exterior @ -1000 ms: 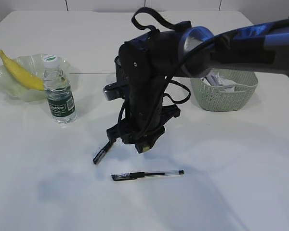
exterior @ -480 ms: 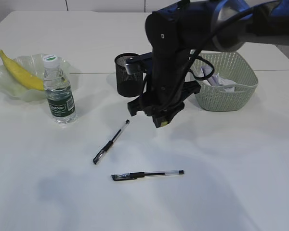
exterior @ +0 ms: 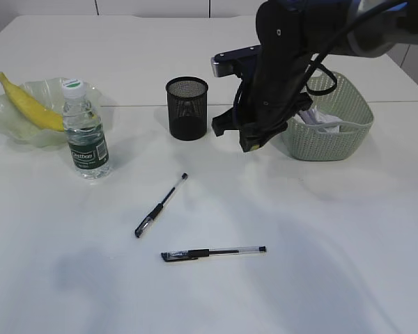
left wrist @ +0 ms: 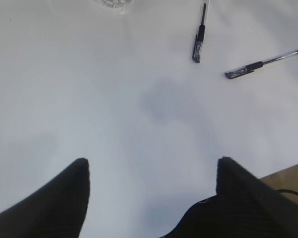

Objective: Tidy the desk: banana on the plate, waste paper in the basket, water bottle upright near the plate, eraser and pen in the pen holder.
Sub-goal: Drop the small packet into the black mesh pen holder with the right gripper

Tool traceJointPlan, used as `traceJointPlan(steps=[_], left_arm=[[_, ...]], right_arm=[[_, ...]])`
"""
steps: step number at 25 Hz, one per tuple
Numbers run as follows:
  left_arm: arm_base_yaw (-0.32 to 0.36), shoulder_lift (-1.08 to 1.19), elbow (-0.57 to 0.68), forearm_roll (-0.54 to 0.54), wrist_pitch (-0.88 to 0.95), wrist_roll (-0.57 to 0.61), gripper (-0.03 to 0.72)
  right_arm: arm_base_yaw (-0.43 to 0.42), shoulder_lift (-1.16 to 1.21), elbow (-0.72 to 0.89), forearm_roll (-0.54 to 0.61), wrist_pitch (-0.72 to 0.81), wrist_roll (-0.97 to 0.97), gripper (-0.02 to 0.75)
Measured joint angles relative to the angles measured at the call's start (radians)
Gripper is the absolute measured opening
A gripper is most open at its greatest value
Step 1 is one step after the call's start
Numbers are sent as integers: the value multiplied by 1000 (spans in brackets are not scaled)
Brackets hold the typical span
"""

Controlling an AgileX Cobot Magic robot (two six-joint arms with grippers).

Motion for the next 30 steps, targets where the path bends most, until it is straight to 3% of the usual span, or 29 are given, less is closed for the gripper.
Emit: traceJointPlan(steps=[10, 16, 21, 30], left_arm=[[0, 0, 0, 0, 0, 0, 561], [0, 0, 0, 0, 0, 0, 558], [0, 0, 0, 0, 0, 0, 554], [0, 0, 0, 0, -9, 0, 554]], right_arm=[[-9, 0, 0, 3, -246, -13, 148], [-54, 21, -29, 94, -381, -51, 148], [-62, 108, -157, 233, -383, -199, 148], [-76, 160, -284, 253, -339, -288, 148]])
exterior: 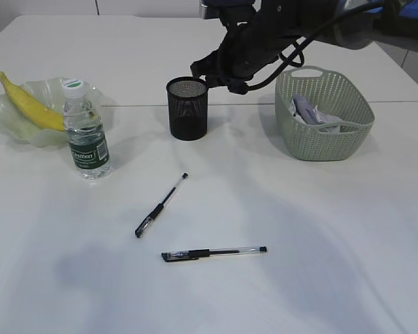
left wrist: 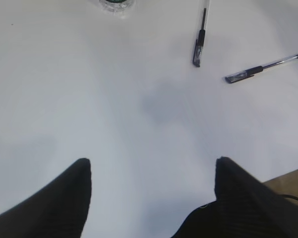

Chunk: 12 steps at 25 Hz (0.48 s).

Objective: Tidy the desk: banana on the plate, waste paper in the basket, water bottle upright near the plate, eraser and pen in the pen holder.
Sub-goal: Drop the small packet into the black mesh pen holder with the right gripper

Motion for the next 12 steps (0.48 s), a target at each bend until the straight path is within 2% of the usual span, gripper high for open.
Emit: traceJointPlan(steps=[4, 12], left_arm=[[0, 0, 0, 0, -28, 0, 554], [0, 0, 0, 0, -45, 0, 553]], right_arm=[[-19, 0, -9, 16, -7, -32, 148], [-28, 34, -23, 152, -53, -158, 147]])
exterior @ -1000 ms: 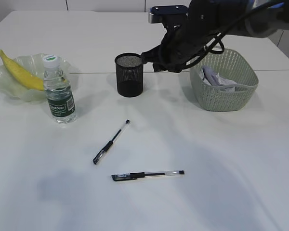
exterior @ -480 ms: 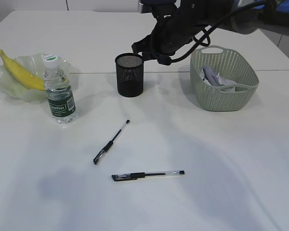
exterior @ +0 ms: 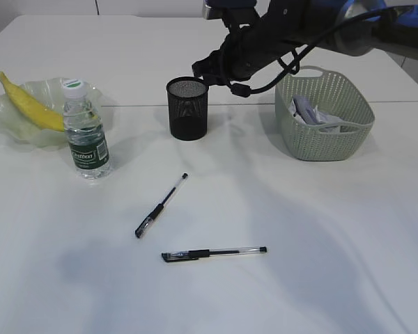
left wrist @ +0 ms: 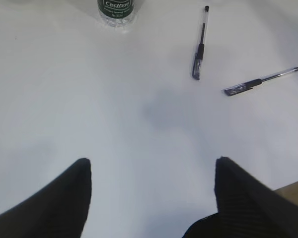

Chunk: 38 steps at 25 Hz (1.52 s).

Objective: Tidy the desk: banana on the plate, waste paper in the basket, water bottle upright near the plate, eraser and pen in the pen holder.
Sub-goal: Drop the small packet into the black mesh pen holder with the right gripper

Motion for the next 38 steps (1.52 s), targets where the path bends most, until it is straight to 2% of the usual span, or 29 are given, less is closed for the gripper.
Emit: traceJointPlan(steps=[12, 18, 26, 29, 38], left_arm=[[0, 0, 0, 0, -22, 0, 552], [0, 0, 0, 0, -44, 0, 552], [0, 0, 0, 0, -52, 0, 552], [0, 0, 0, 0, -63, 0, 552], [0, 0, 0, 0, -75, 0, 552]], right_arm=[[0, 96, -101, 177, -76, -134, 125], [0, 116, -115, 219, -100, -209, 123], [-18, 150, -120, 472, -114, -472, 123], [-27, 152, -121, 533, -123, -534, 123], [-33, 172, -123, 587, -147, -571, 123]])
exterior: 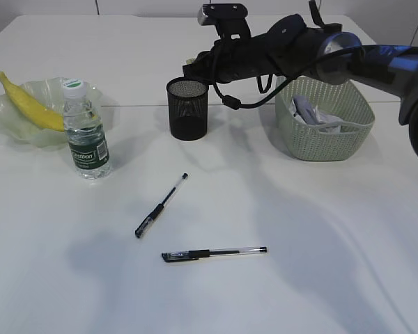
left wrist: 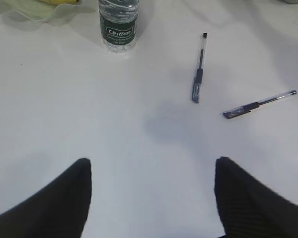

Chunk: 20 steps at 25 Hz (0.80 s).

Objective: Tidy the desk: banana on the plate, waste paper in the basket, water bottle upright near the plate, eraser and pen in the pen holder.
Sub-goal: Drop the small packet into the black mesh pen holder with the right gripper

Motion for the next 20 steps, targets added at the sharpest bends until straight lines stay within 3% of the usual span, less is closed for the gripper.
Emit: traceJointPlan(steps=[20], left_arm=[[0, 0, 0, 0, 0, 0, 548]], right_arm=[[-1, 0, 0, 9, -4, -10, 269]])
